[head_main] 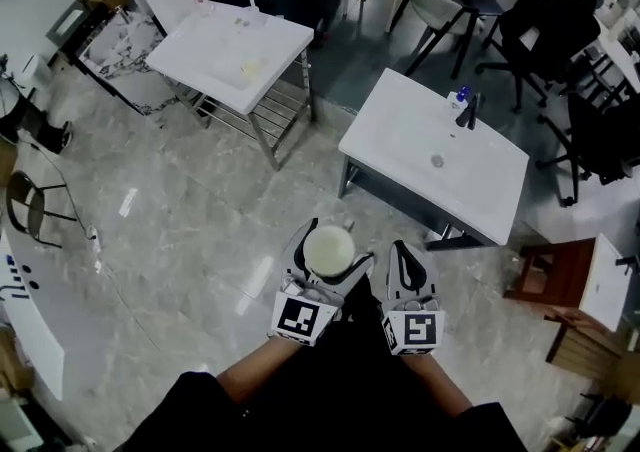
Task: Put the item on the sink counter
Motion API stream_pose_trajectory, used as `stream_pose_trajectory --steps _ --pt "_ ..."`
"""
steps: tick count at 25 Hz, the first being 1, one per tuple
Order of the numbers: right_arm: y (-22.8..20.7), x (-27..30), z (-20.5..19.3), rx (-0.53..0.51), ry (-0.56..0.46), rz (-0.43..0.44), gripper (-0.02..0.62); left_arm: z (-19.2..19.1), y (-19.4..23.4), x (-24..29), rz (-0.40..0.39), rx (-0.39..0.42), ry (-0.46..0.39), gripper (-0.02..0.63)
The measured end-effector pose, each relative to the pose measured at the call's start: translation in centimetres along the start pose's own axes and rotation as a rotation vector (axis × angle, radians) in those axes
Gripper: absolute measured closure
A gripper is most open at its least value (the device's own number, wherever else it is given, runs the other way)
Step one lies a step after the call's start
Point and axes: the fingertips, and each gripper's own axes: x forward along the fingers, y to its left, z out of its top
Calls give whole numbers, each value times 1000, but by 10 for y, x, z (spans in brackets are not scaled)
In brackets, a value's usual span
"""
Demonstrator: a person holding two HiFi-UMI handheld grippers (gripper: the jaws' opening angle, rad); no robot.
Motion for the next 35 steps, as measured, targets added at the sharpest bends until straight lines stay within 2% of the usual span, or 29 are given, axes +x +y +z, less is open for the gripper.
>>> stream_pose_trajectory --steps 3,8,12,15,25,31,35 --pt "-24 20 13 42 -1 -8 561 -1 -1 36 -49 -22 18 140" --pt "-83 51 7 35 -5 -4 561 4 -3 104 -64 21 22 140" --pt "-140 67 8 77 3 -28 561 6 -15 151 -77 53 21 140" --pt "-170 75 4 111 6 -43 561 0 -18 176 -61 61 64 140" --pt "-206 85 5 98 1 9 561 1 -39 231 -52 63 64 140" --pt "-217 90 9 134 -14 -11 561 -8 -30 247 -49 64 91 140" --pt "-235 92 1 143 1 -52 561 -11 -26 269 -61 67 93 140"
